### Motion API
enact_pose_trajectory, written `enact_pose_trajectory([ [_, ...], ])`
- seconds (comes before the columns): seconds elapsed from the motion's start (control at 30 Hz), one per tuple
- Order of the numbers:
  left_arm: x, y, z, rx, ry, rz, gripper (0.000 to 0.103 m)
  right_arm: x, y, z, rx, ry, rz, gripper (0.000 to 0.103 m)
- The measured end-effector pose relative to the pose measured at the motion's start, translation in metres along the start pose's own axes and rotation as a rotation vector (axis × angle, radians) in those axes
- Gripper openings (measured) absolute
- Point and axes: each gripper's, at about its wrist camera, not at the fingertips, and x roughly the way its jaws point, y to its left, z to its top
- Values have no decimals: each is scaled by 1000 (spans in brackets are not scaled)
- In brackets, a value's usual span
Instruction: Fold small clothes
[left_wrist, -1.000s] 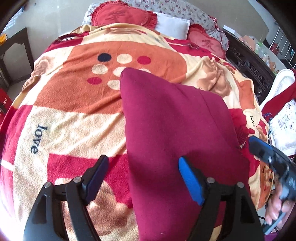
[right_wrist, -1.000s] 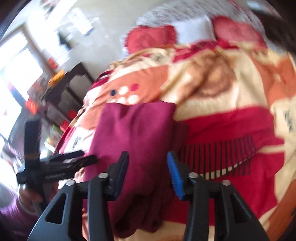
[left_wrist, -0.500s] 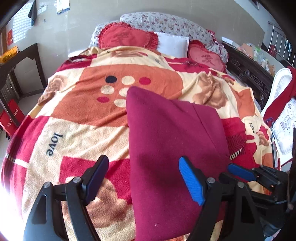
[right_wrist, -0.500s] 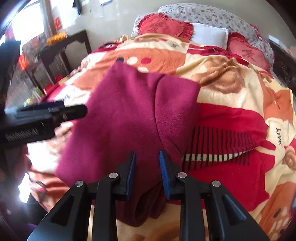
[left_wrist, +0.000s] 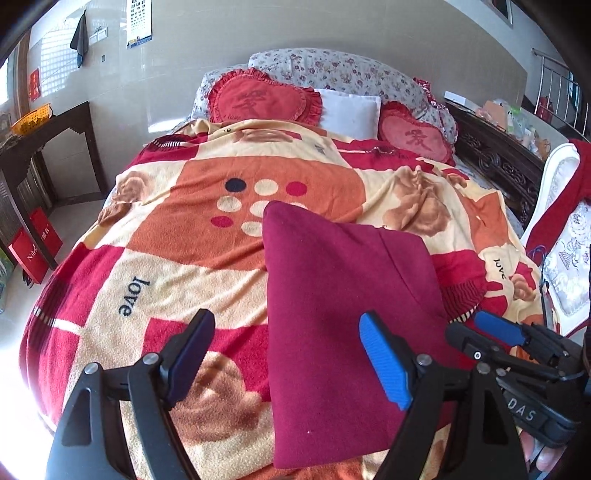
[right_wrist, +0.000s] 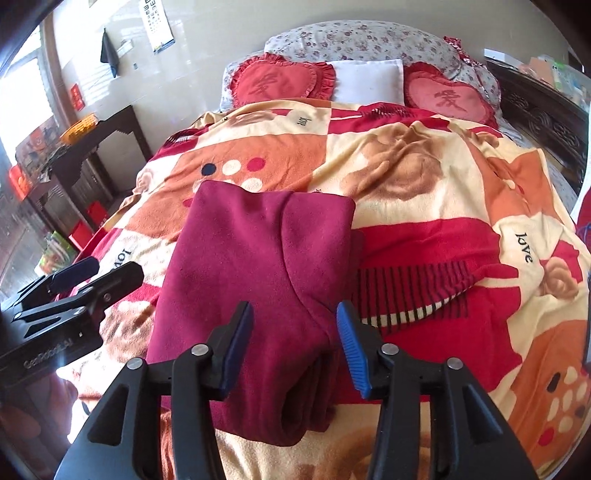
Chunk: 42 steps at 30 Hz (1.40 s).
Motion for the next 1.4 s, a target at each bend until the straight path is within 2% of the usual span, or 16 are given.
enact_pose_trajectory([
  [0.27, -5, -5, -3, 16, -13, 18, 84, 0, 2, 0, -2, -7, -23, 37],
  [1.4, 12, 1, -7, 6, 30, 26, 84, 16, 8, 3, -18, 23, -20, 37],
])
